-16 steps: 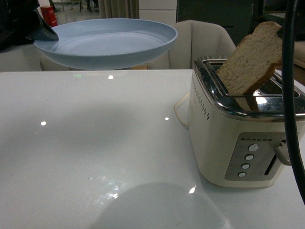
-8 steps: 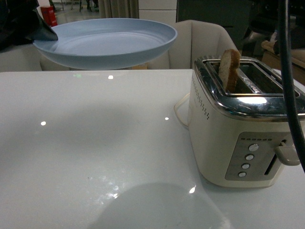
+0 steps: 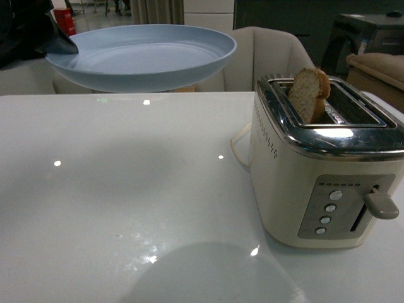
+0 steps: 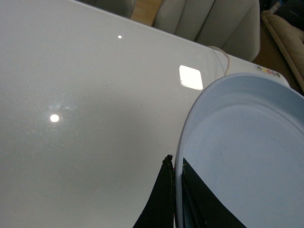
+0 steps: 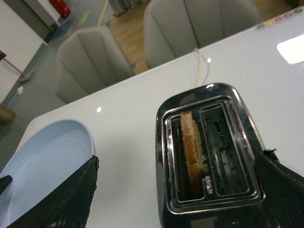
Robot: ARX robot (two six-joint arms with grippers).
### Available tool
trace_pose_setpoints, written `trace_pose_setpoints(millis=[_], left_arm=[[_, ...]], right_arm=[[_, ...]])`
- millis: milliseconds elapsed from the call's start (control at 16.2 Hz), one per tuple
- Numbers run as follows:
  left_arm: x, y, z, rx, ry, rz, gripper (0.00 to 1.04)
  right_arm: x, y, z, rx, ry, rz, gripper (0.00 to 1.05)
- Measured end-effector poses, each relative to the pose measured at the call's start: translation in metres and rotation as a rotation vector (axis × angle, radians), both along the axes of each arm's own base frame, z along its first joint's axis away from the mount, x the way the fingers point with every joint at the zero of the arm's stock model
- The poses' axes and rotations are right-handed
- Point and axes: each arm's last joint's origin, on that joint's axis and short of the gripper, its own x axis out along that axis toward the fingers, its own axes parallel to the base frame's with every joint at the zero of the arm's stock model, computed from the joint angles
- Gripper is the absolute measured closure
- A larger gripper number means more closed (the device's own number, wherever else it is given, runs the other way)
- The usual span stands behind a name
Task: Left arm holds plate, right arm toasts bread
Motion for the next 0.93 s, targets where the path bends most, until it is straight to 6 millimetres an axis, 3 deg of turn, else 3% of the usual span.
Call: trace_pose_setpoints(millis=[432,494,555,740,864,925], left_arm=[[0.000,0.000,0.000,0.000,0.000,0.000,1.02],[0.000,0.000,0.000,0.000,0.000,0.000,1.02],[0.000,0.000,0.000,0.000,0.000,0.000,1.02],[0.000,0.000,0.001,0.000,-0.003,0.001,1.02],[0.000,0.000,0.001,0.000,-0.003,0.000,1.02],[0.000,0.000,0.001,0.000,-0.002,0.001,1.02]], right_arm=[[-0.099,-0.064,-0.005,-0.220,-0.175,-0.213,0.06],[-0.111,-0.070,-0.007,-0.259,-0.272,-0.194,0.12],[-0.124,-0.069,-0.017,-0.322,-0.362,-0.129,0.25],[-0.148,-0.068,-0.076,-0.406,-0.318,-0.074,0.65],[-0.167,-0.068,-0.100,-0.417,-0.326,-0.073,0.91],[-0.170,-0.068,-0.102,-0.420,-0.362,-0.080,1.03]])
